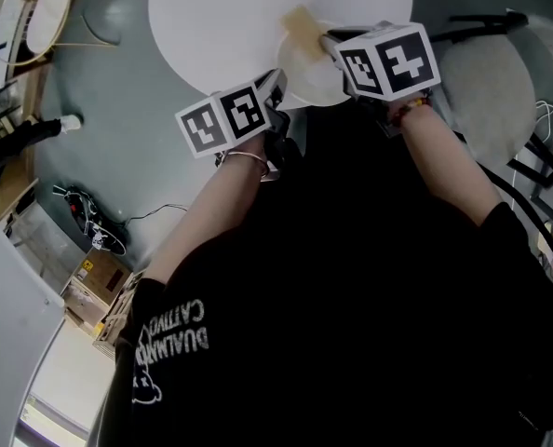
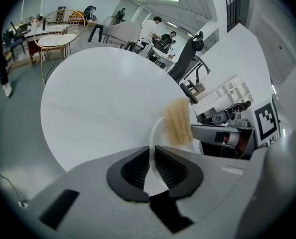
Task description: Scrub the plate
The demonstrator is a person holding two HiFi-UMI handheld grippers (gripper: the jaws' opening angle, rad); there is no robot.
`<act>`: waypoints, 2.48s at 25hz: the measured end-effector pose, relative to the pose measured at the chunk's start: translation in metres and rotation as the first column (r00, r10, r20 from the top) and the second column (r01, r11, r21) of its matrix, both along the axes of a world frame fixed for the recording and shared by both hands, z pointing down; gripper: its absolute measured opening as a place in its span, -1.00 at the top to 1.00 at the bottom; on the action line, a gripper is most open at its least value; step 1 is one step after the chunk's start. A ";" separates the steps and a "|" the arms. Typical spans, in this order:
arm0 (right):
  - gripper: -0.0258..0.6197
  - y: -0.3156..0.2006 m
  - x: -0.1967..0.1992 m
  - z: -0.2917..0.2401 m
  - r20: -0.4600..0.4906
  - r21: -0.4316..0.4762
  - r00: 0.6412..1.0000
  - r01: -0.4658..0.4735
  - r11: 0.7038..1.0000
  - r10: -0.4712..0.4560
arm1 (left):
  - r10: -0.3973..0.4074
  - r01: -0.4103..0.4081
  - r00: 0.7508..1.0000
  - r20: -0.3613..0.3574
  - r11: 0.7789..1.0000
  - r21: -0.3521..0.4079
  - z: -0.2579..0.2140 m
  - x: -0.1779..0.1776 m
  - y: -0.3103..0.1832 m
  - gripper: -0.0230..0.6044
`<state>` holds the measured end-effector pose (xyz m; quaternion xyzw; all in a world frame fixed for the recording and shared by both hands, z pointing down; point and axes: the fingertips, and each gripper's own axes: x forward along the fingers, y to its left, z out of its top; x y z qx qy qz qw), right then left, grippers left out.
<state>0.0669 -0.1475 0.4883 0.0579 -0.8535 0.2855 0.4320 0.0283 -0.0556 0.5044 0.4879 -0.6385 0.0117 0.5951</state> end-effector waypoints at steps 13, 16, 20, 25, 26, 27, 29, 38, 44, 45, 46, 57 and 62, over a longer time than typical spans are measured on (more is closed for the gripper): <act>0.80 -0.043 0.028 -0.002 -0.018 0.059 0.992 -0.124 0.991 0.125 | -0.013 0.013 1.000 -0.005 1.000 0.012 0.001 0.002 -0.010 0.82; 0.80 -0.048 0.034 -0.003 -0.021 0.066 0.990 -0.140 0.988 0.142 | -0.015 0.015 1.000 -0.005 1.000 0.012 0.001 0.003 -0.011 0.83; 0.80 -0.053 0.039 -0.002 -0.021 0.069 0.986 -0.163 0.984 0.165 | -0.003 0.003 1.000 0.000 1.000 0.011 0.002 0.003 -0.009 0.82; 0.80 -0.058 0.040 -0.007 -0.001 0.063 0.980 -0.198 0.978 0.199 | -0.003 0.003 1.000 0.000 1.000 0.026 0.000 0.002 -0.008 0.82; 0.80 -0.058 0.038 -0.011 0.021 0.061 0.979 -0.203 0.977 0.202 | -0.006 0.006 1.000 0.003 1.000 0.029 0.000 0.002 -0.008 0.82; 0.80 -0.058 0.035 -0.015 0.050 0.056 0.978 -0.205 0.977 0.202 | -0.009 0.008 1.000 0.007 1.000 0.030 0.000 0.002 -0.009 0.82; 0.80 -0.050 0.026 -0.024 0.111 0.022 0.975 -0.195 0.981 0.191 | -0.013 0.013 1.000 0.011 0.999 0.034 0.000 0.003 -0.009 0.82; 0.80 0.021 -0.007 -0.028 0.162 -0.133 0.986 -0.026 0.991 0.047 | -0.026 0.026 1.000 0.014 0.999 0.044 0.000 0.002 -0.008 0.82; 0.80 0.048 -0.008 -0.015 0.088 -0.145 0.995 0.050 0.988 -0.037 | -0.040 0.039 0.999 0.012 0.998 0.042 0.000 -0.001 -0.005 0.82; 0.80 0.049 -0.007 -0.012 0.072 -0.138 0.996 0.054 0.989 -0.044 | -0.038 0.037 0.999 0.012 0.998 0.042 0.000 -0.001 -0.005 0.83; 0.80 0.049 -0.004 -0.009 0.058 -0.132 0.997 0.056 0.990 -0.048 | -0.035 0.034 0.999 0.014 0.999 0.043 0.000 0.000 -0.005 0.83; 0.80 0.013 0.015 -0.002 0.018 -0.086 0.999 -0.035 0.996 0.037 | -0.034 0.034 0.999 -0.002 0.999 0.042 0.000 0.007 -0.012 0.83; 0.80 -0.010 0.032 -0.001 0.020 -0.066 0.995 -0.093 0.993 0.095 | -0.016 0.016 1.000 0.003 0.999 0.032 0.000 0.014 -0.018 0.83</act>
